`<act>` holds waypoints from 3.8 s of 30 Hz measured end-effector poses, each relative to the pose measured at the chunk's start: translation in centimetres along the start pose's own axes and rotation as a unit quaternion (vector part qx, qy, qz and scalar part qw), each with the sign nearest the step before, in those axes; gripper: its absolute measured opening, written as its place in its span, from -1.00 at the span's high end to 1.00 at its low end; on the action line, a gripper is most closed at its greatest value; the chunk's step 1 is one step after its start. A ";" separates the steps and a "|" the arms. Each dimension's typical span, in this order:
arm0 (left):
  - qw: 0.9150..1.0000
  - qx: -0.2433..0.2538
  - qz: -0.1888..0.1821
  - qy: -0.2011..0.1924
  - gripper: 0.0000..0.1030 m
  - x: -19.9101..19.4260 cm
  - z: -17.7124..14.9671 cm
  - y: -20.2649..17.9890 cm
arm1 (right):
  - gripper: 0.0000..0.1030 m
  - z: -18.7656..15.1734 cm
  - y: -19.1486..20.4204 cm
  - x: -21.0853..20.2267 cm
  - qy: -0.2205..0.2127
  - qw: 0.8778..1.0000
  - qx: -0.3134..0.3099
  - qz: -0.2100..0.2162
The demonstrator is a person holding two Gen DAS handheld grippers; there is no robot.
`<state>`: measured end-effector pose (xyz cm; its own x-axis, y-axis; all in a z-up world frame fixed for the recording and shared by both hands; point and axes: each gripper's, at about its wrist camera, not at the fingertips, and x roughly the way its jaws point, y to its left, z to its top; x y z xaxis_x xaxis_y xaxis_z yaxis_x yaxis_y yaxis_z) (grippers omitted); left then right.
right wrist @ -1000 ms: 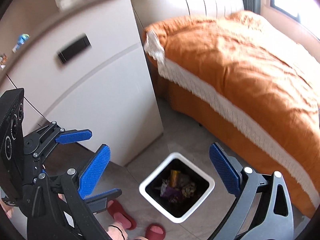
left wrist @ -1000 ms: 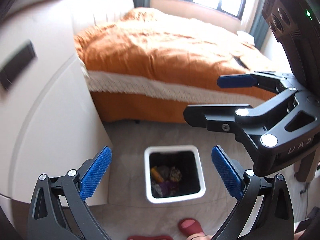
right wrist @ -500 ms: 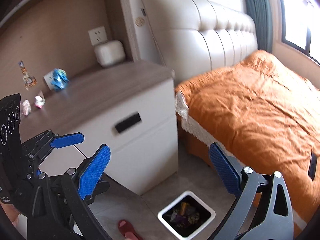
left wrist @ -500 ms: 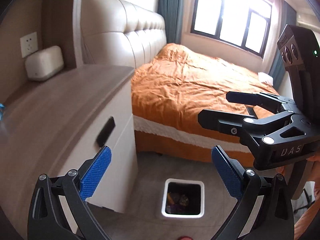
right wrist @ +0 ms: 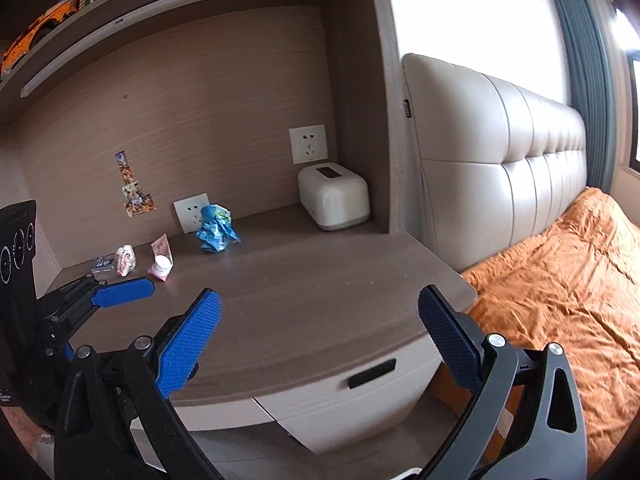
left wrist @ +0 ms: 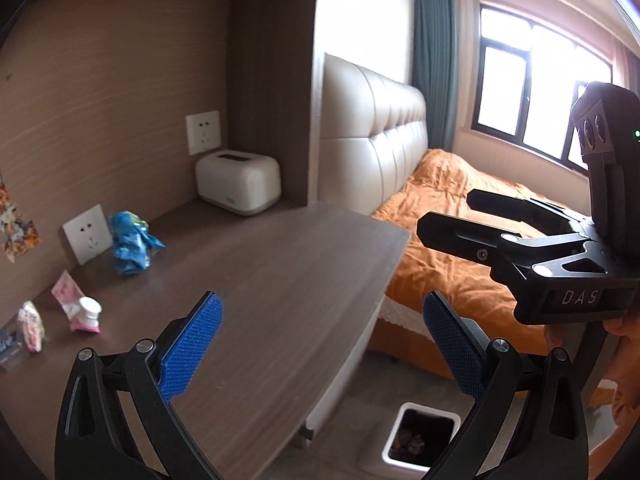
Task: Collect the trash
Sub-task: 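Move both open tools back toward the desk, then grasp the white cup with the left tool while the right tool grasps the blue crumpled bag, then carry the white cup and blue bag over the white bin with both tools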
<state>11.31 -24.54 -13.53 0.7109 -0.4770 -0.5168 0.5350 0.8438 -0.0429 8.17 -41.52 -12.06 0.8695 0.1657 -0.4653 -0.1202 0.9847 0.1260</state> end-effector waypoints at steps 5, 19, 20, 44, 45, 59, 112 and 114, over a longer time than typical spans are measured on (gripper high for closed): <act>0.999 -0.012 0.047 -0.013 -0.91 -1.1 0.6 3.7 | -0.91 2.1 3.0 2.3 -0.007 0.999 -0.023 0.039; 0.991 -0.042 0.127 -0.018 -0.91 -2.0 0.6 12.9 | -0.91 5.6 10.4 9.5 0.003 0.991 -0.070 0.112; 0.990 -0.044 0.130 -0.017 -0.91 -1.9 0.6 13.5 | -0.91 5.8 10.9 10.0 0.004 0.991 -0.074 0.115; 0.993 -0.058 0.067 0.076 -0.90 7.4 -2.4 25.3 | -0.91 5.9 16.6 24.7 0.054 0.986 -0.089 0.134; 0.993 -0.057 0.068 0.078 -0.90 7.7 -2.5 25.5 | -0.91 5.9 16.7 25.2 0.054 0.986 -0.089 0.133; 0.987 -0.038 0.069 0.142 0.29 11.1 -3.1 26.1 | -0.18 5.3 18.5 33.7 0.127 0.984 -0.111 0.065; 0.984 0.068 -0.142 0.078 0.45 0.3 0.0 -11.4 | 0.22 -2.9 -3.3 -10.7 0.026 0.995 0.036 -0.088; 0.979 0.083 -0.163 0.090 0.45 0.8 -0.9 -13.4 | 0.21 -4.2 -4.5 -11.6 0.032 0.993 0.046 -0.102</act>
<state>4.27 -36.00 -14.14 0.4064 -0.6510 -0.6411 0.7973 0.5954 -0.0992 -3.41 -47.60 -10.95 0.8387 -0.0316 -0.5437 0.1034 0.9894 0.1019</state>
